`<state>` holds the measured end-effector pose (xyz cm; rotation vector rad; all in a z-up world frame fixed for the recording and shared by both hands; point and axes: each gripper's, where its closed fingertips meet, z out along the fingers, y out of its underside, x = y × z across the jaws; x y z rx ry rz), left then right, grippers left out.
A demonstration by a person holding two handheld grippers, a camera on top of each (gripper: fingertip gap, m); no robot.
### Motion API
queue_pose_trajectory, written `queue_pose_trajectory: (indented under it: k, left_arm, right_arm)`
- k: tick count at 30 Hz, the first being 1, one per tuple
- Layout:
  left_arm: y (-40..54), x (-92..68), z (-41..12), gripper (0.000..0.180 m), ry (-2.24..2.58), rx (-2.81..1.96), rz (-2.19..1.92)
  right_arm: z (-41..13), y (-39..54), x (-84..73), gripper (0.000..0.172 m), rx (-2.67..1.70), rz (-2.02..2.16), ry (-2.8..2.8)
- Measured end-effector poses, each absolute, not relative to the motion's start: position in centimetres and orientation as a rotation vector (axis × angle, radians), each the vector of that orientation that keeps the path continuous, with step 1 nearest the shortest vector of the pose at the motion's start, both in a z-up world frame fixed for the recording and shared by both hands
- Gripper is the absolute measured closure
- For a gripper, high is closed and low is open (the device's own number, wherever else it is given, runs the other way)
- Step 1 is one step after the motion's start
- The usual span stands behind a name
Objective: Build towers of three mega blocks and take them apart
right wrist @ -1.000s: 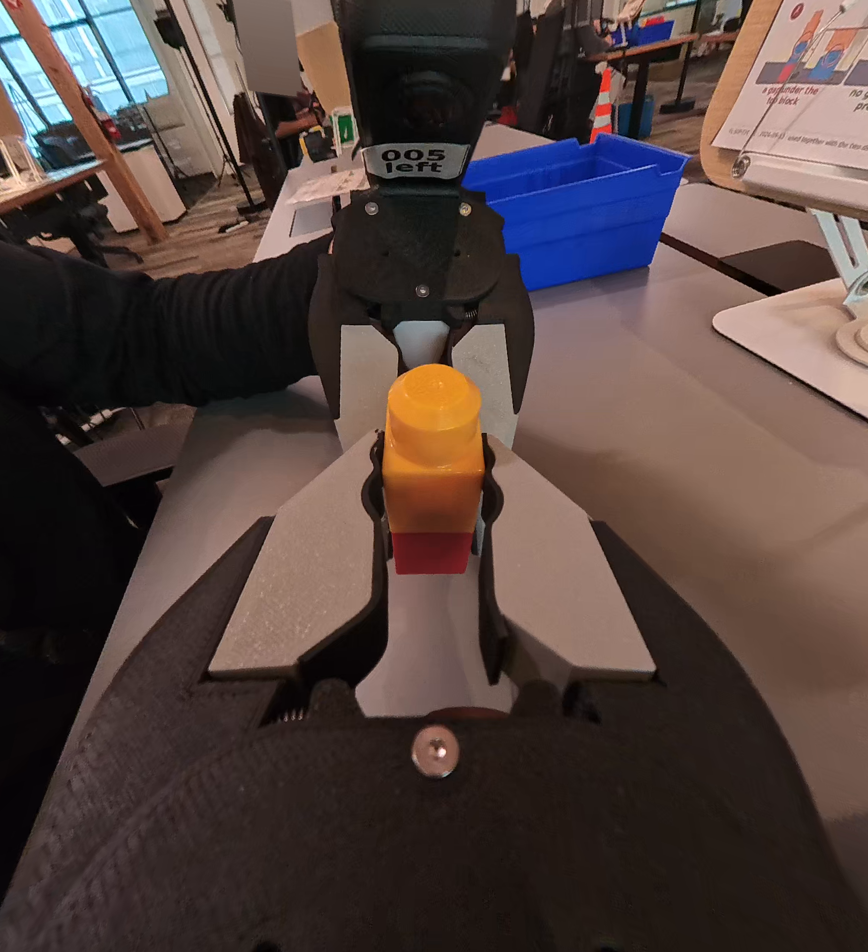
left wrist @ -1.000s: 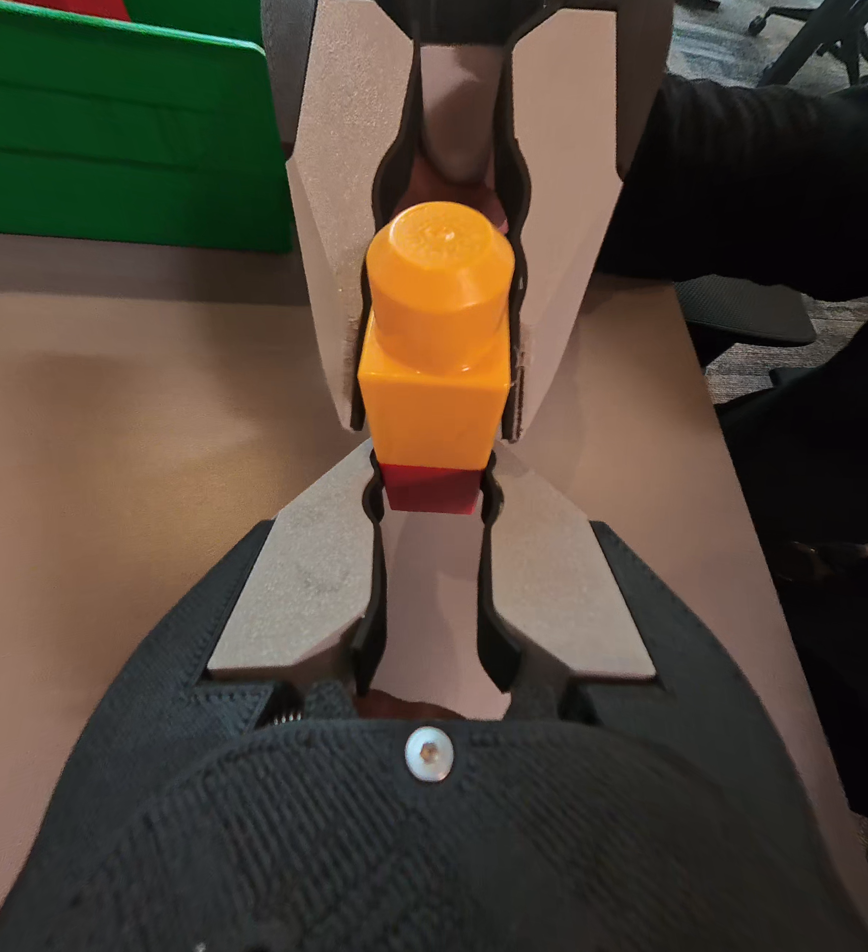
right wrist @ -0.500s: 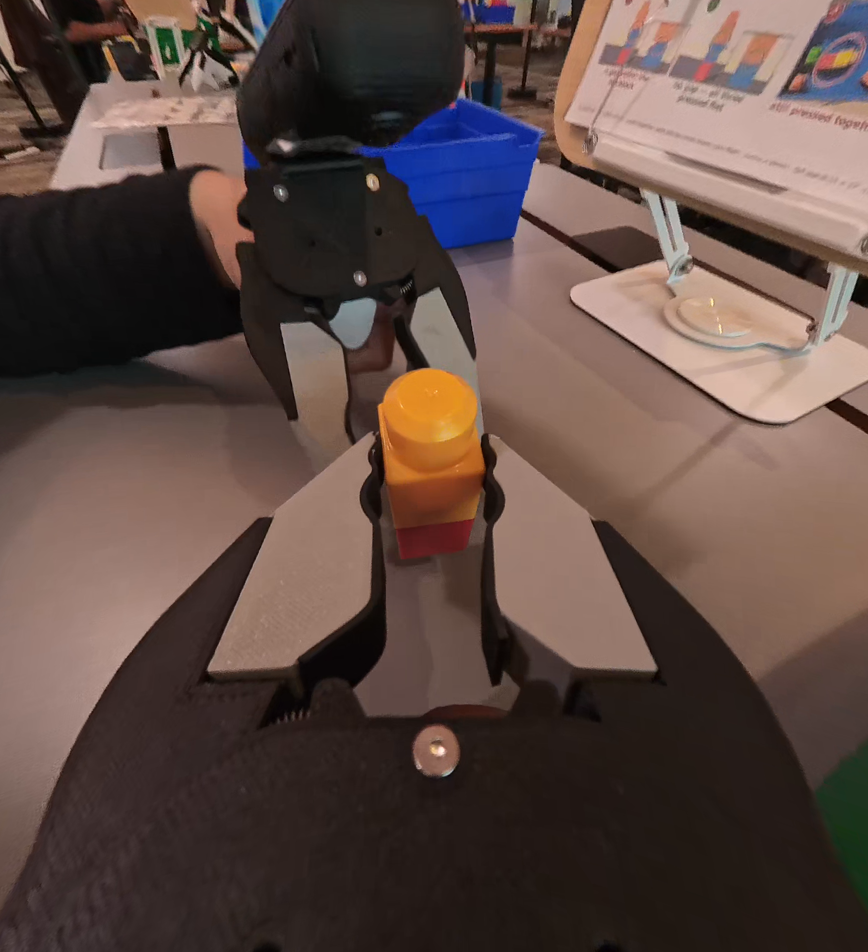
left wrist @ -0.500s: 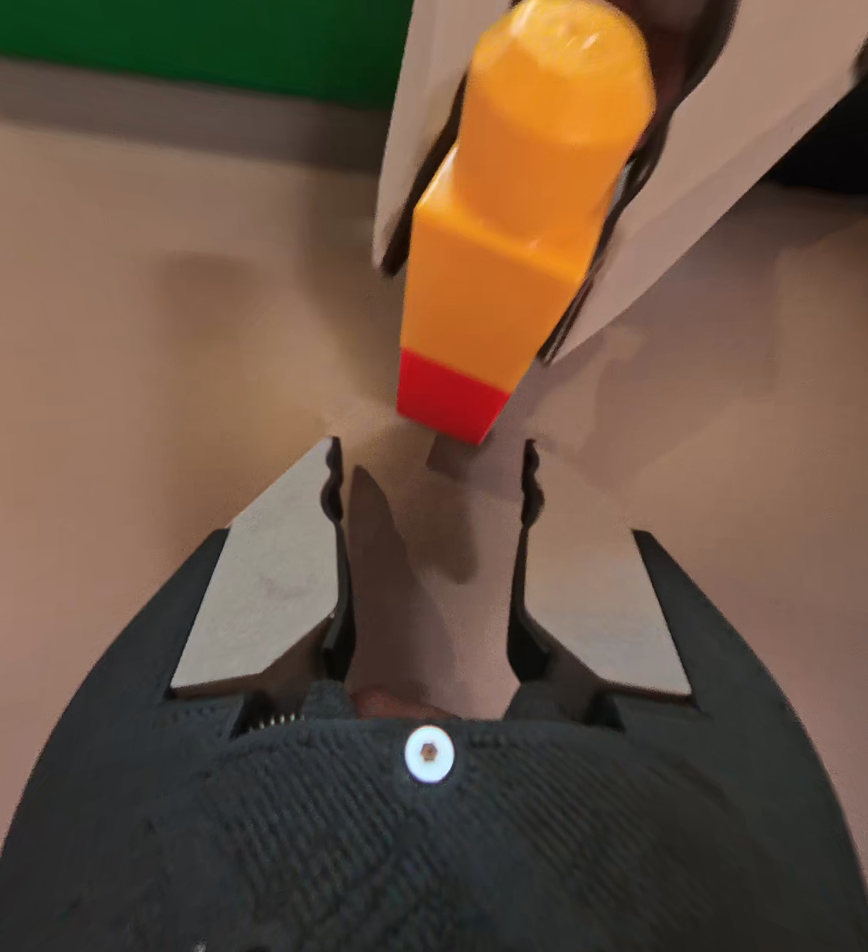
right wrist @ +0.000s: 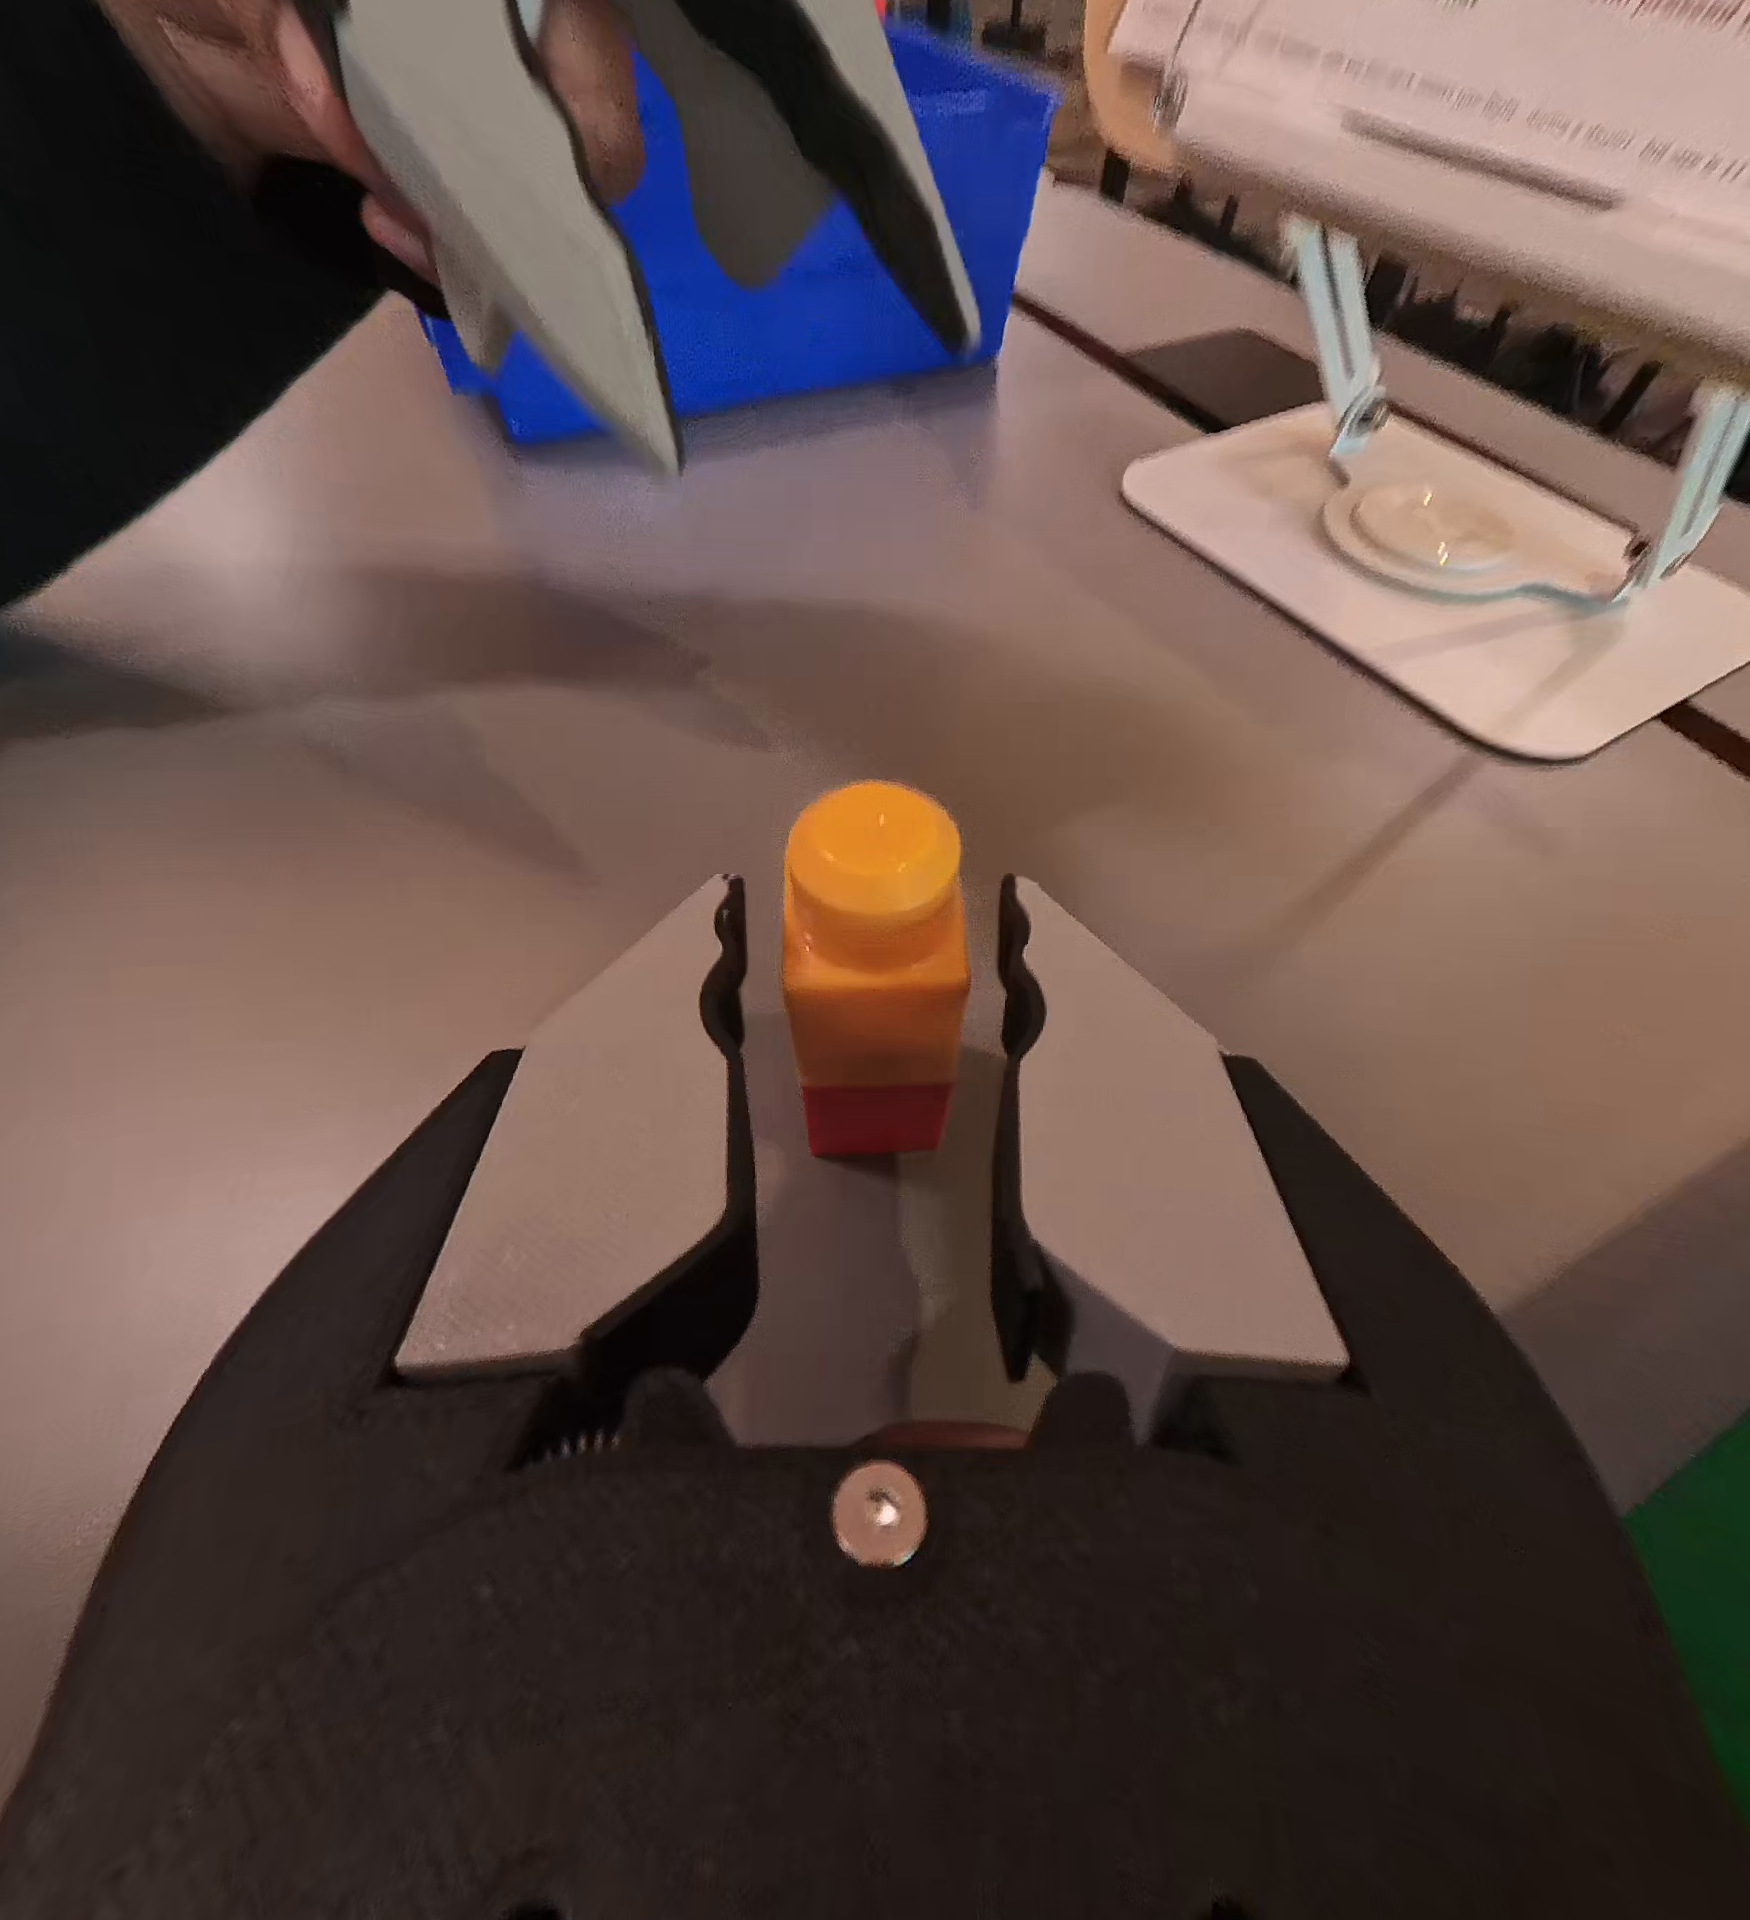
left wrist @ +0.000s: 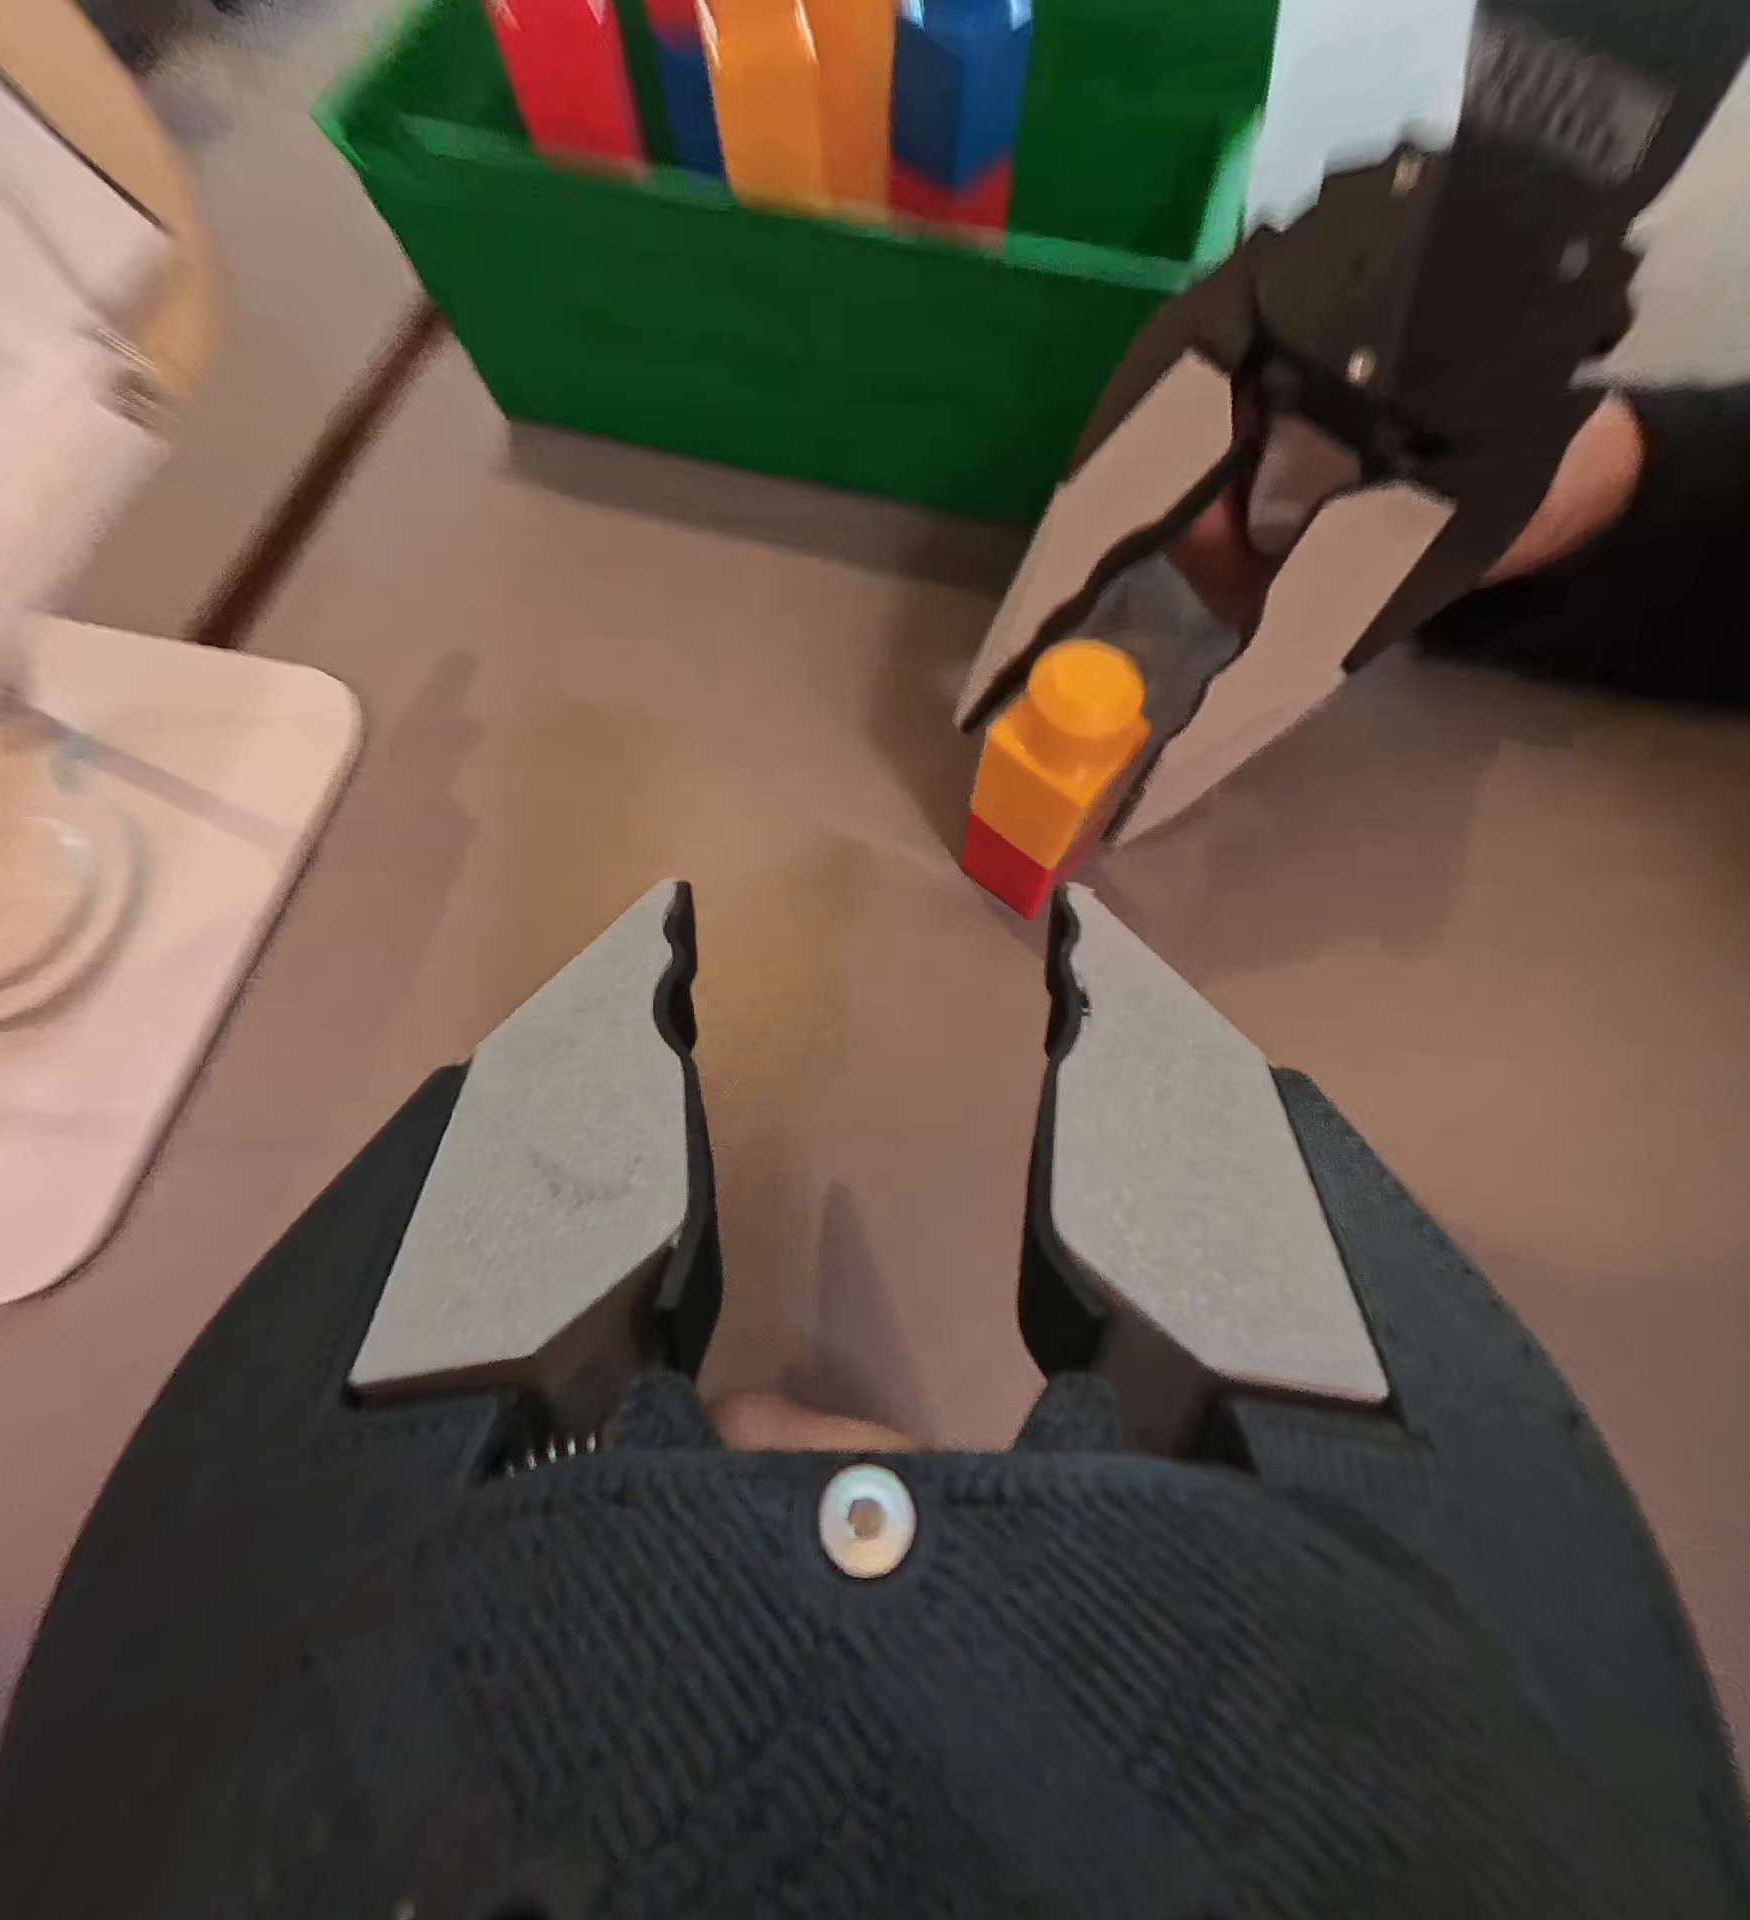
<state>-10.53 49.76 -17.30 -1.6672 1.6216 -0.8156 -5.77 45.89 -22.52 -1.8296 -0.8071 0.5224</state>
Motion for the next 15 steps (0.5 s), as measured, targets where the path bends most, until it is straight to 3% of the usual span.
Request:
queue_pose_trajectory:
  k: [5,8,12,15]
  left_arm:
    - [57.1,-19.7,-7.1,0.115,1.084,-1.610,-0.621]
    - [61.8,-28.5,-4.7,0.118,0.776,-1.645,-0.436]
    - [67.2,-38.6,-8.5,0.119,0.565,-1.829,-0.158]
    - [69.9,-41.6,-13.4,0.115,0.517,-1.988,-0.191]
  right_arm:
    - [-18.3,45.2,-5.3,0.119,-1.672,0.598,-0.713]
    - [-16.4,44.8,-5.0,0.118,-1.599,0.634,-0.665]
    - [-15.0,44.4,-4.7,0.119,-1.545,0.637,-0.635]
    - [-14.9,44.4,-4.7,0.120,-1.541,0.630,-0.637]
